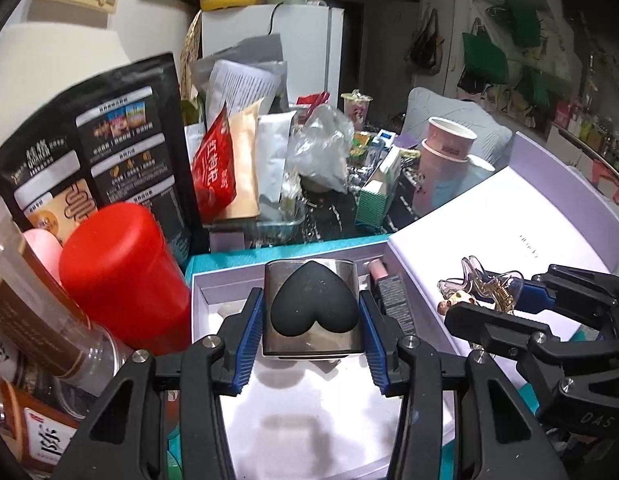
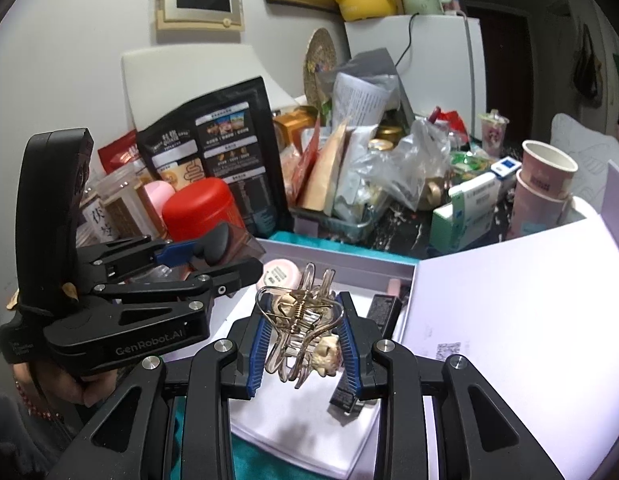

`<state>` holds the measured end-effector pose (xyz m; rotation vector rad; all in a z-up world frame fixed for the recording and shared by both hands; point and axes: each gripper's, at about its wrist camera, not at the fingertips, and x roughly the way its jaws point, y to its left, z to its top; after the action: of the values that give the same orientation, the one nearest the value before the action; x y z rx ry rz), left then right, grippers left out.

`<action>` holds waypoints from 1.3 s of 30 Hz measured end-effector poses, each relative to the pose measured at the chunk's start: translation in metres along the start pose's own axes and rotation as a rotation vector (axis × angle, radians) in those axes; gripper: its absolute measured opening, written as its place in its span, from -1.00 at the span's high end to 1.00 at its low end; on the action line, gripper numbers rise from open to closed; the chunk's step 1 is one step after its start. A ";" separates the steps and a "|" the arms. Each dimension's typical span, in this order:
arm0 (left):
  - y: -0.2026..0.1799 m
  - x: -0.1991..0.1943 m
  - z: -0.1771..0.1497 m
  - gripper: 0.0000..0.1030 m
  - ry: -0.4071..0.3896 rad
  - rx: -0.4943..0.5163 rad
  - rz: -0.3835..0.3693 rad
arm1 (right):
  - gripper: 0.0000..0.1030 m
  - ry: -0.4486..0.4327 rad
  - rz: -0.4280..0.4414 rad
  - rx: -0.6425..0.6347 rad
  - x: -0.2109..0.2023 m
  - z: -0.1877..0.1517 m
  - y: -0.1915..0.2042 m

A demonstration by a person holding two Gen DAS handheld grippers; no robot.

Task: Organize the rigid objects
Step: 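Lift the heart case and gold clip and carry both into the white box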

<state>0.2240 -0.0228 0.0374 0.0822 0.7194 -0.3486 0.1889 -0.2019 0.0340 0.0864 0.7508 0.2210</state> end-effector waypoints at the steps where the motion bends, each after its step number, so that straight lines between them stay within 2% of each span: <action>1: 0.001 0.003 -0.001 0.12 0.008 -0.002 0.003 | 0.39 0.004 -0.003 -0.003 0.003 -0.001 0.000; 14: 0.015 0.029 -0.020 0.12 0.104 -0.017 0.034 | 0.39 0.086 0.028 0.000 0.034 -0.016 0.001; 25: 0.020 0.049 -0.044 0.12 0.195 -0.033 0.028 | 0.39 0.145 0.042 0.009 0.053 -0.029 0.003; 39: 0.025 0.068 -0.060 0.12 0.264 -0.033 0.039 | 0.38 0.211 0.046 0.015 0.076 -0.039 0.006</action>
<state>0.2420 -0.0069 -0.0532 0.1125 0.9830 -0.2913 0.2147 -0.1789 -0.0441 0.0960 0.9612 0.2711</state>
